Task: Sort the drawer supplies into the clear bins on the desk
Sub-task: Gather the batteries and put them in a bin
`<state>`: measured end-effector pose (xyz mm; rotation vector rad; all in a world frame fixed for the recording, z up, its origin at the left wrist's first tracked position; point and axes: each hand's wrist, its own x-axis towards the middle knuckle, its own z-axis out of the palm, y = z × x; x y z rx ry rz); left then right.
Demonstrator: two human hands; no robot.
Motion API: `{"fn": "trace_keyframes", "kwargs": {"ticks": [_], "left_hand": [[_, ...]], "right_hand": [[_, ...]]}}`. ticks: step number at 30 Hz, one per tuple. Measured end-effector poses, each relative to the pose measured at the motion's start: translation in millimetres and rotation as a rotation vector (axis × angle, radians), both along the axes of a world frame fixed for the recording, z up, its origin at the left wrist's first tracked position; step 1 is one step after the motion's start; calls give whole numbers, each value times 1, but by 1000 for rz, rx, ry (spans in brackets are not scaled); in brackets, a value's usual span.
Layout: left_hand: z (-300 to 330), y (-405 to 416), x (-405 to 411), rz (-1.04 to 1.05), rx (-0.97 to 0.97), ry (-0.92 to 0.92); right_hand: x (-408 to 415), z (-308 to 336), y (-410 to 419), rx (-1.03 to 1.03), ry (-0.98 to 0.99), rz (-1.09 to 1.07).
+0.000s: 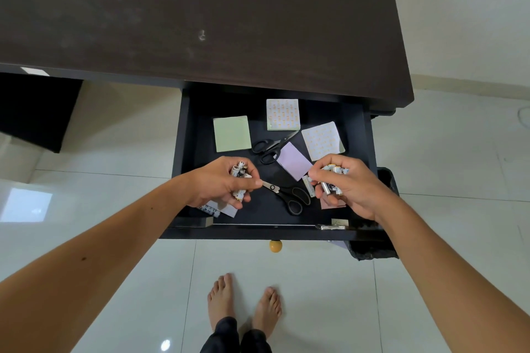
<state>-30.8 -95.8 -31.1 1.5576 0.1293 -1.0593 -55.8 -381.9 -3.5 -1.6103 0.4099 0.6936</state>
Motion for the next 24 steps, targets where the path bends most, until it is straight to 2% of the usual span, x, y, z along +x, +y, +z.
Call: {"fn": "trace_keyframes", "kwargs": {"ticks": [8, 13, 18, 22, 24], "left_hand": [[0, 8, 2, -41, 2, 15], [11, 12, 7, -123, 61, -58], [21, 23, 18, -298, 118, -130], [23, 28, 26, -391, 133, -130], [23, 28, 27, -472, 169, -153]], "right_hand": [[2, -15, 5, -162, 1, 14], [1, -25, 5, -262, -23, 34], [-2, -39, 4, -656, -192, 190], [1, -42, 9, -791, -203, 320], [1, -41, 10, -795, -173, 349]]}}
